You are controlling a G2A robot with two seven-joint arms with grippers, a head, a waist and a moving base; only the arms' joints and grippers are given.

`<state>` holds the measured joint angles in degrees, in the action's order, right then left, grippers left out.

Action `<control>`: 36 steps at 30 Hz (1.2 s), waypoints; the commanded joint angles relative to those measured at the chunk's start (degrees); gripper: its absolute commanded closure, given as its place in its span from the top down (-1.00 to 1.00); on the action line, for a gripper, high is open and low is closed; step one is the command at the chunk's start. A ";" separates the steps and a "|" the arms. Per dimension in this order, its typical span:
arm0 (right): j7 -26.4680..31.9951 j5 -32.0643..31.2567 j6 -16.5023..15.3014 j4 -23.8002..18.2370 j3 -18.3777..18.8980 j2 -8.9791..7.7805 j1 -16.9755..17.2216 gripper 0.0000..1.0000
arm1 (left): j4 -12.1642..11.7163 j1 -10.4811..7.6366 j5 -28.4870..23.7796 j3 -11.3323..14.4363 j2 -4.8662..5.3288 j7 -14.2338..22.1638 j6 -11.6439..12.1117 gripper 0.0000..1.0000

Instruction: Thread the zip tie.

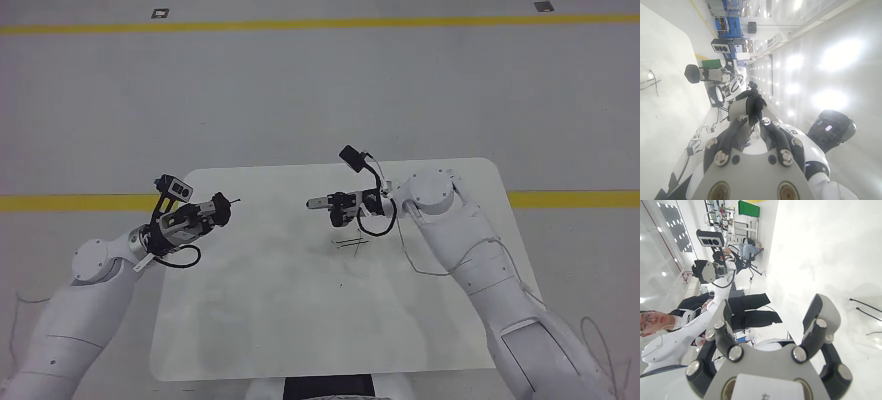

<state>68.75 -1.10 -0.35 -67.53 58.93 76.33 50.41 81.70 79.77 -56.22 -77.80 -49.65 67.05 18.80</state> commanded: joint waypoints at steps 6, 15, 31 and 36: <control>0.00 0.00 0.00 0.00 0.00 0.00 0.00 1.00 | 0.00 0.00 0.00 0.00 0.00 0.00 0.00 -1.00; 0.52 -6.31 0.16 -1.33 -0.26 -0.88 -0.52 1.00 | 0.00 0.00 0.00 0.00 0.00 0.00 0.00 -1.00; 7.40 -17.24 -1.22 -3.49 -4.33 -1.82 -2.08 1.00 | 0.00 0.00 0.00 0.00 0.00 0.00 0.00 -1.00; 8.66 -24.70 -6.34 -5.67 -9.28 -1.60 -3.86 1.00 | 0.00 0.00 0.00 0.00 0.00 0.00 0.00 -1.00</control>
<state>77.13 -24.32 -6.12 -73.41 50.50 74.65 47.22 81.70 79.77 -56.22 -77.80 -49.65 67.05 18.79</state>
